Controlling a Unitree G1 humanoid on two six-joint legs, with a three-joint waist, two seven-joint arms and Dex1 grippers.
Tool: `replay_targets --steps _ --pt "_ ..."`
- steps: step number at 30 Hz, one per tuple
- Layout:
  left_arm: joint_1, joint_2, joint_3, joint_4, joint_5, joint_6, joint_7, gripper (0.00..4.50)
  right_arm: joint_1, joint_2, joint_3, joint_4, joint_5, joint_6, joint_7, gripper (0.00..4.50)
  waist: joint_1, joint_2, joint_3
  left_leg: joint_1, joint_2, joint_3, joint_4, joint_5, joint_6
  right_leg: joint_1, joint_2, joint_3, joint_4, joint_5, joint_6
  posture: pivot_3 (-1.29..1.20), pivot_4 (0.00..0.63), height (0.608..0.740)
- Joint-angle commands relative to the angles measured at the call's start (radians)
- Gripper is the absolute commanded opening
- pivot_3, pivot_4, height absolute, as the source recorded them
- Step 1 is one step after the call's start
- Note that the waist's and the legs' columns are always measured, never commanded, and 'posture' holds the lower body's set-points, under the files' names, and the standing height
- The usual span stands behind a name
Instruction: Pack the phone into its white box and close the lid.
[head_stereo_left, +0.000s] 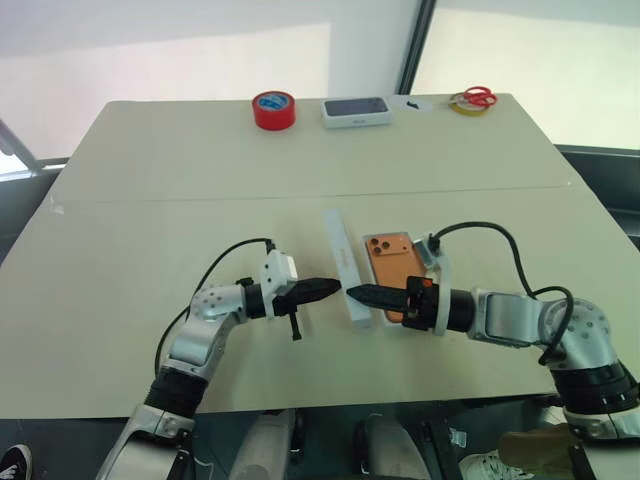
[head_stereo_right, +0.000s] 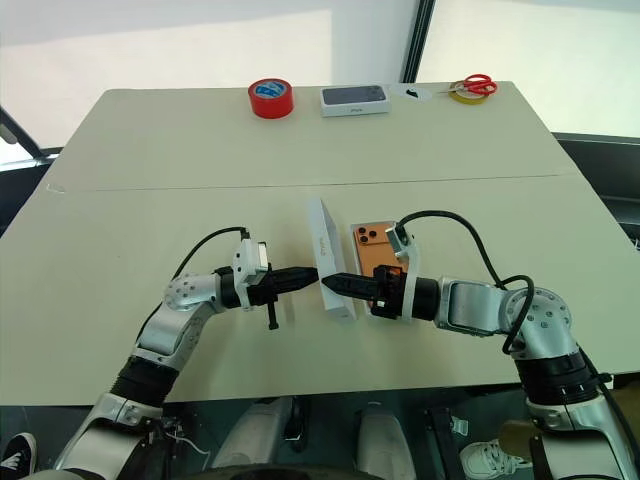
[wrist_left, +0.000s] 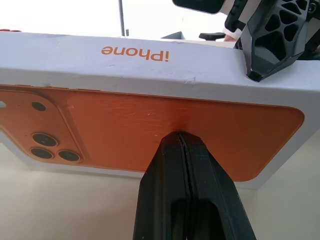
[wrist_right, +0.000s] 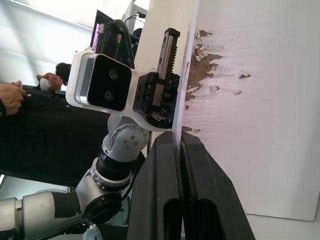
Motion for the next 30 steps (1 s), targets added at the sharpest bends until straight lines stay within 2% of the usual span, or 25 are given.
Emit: replay_targets --steps 1,2,4,6,15,17,20,23,26,28,30 --pt "-0.026 -0.025 -0.029 -0.005 0.004 -0.024 -0.008 0.00 0.003 -0.008 0.020 0.016 -0.041 0.016 0.004 0.96 0.002 0.000 0.000 0.000 0.000 0.000 0.000 0.000 0.000 0.000 0.000 0.000 0.000 0.000 0.000 0.00 0.150 0.738" --pt "-0.027 -0.031 -0.029 -0.001 0.003 -0.023 -0.005 0.00 0.003 -0.007 0.016 0.018 -0.049 0.012 0.001 1.36 0.001 0.000 0.000 0.000 0.000 0.000 0.000 0.000 0.000 0.000 0.000 0.000 0.000 0.000 0.000 0.00 0.150 0.738" --pt "-0.032 -0.042 -0.030 0.007 0.006 -0.025 -0.001 0.00 0.004 -0.012 0.003 0.020 -0.072 0.010 0.009 2.50 0.001 0.000 0.000 0.000 0.000 0.000 0.000 0.000 0.001 0.000 0.000 0.000 0.000 0.000 0.000 0.00 0.150 0.738" --pt "-0.045 -0.059 -0.032 0.020 0.009 -0.026 0.009 0.00 0.008 -0.035 -0.024 -0.003 -0.163 0.006 0.064 3.42 0.003 0.000 0.000 0.000 0.000 0.000 0.000 0.000 0.001 0.000 0.000 0.000 0.000 0.000 0.000 0.00 0.150 0.738" --pt "-0.085 -0.127 -0.046 0.072 0.027 -0.034 0.026 0.00 0.039 -0.297 -0.147 -0.055 -0.537 -0.027 0.443 3.42 0.020 0.000 0.000 -0.001 0.000 0.000 0.007 -0.003 0.005 0.002 0.000 -0.001 0.000 0.000 0.000 0.00 0.150 0.738" --pt "-0.091 -0.141 -0.047 0.088 0.031 -0.040 0.028 0.00 0.040 -0.329 -0.180 -0.034 -0.591 -0.047 0.498 3.42 0.021 0.000 0.000 -0.002 0.000 0.000 0.009 -0.004 0.006 0.003 0.000 -0.001 0.000 -0.001 -0.002 0.00 0.150 0.738" --pt "-0.098 -0.148 -0.044 0.110 0.037 -0.052 0.024 0.00 0.070 -0.388 -0.156 -0.091 -0.793 -0.167 0.612 3.42 0.021 0.001 0.000 -0.004 0.000 0.000 0.011 -0.005 0.007 0.001 0.000 -0.001 -0.001 0.000 0.000 0.00 0.150 0.738" --pt "-0.096 -0.127 -0.032 0.106 0.031 -0.050 0.010 0.00 0.045 -0.359 -0.164 -0.090 -0.929 -0.278 0.634 3.42 0.019 0.001 0.000 -0.007 0.000 0.000 0.012 -0.005 0.007 -0.001 0.000 -0.002 0.000 0.000 0.000 0.00 0.150 0.738" --pt "-0.079 -0.074 -0.010 0.075 0.012 -0.022 -0.013 0.00 0.026 -0.328 -0.147 -0.084 -1.055 -0.359 0.631 2.54 0.017 0.001 0.000 -0.007 0.000 0.000 0.013 -0.005 0.007 -0.001 0.000 -0.002 0.000 0.001 0.001 0.00 0.150 0.738" --pt "-0.063 -0.033 -0.003 0.062 0.006 -0.006 -0.032 0.00 0.051 -0.315 -0.121 -0.105 -1.144 -0.427 0.653 1.60 0.019 0.001 0.000 -0.006 0.000 0.000 0.012 -0.005 0.007 -0.001 0.000 -0.002 0.000 0.001 0.001 0.00 0.150 0.738" --pt "-0.046 0.004 -0.010 0.047 0.004 0.009 -0.057 0.00 0.075 -0.308 -0.091 -0.112 -1.236 -0.494 0.671 0.44 0.022 0.001 0.000 -0.006 0.000 0.000 0.012 -0.005 0.006 -0.001 0.000 -0.002 0.000 0.001 0.001 0.00 0.150 0.738"
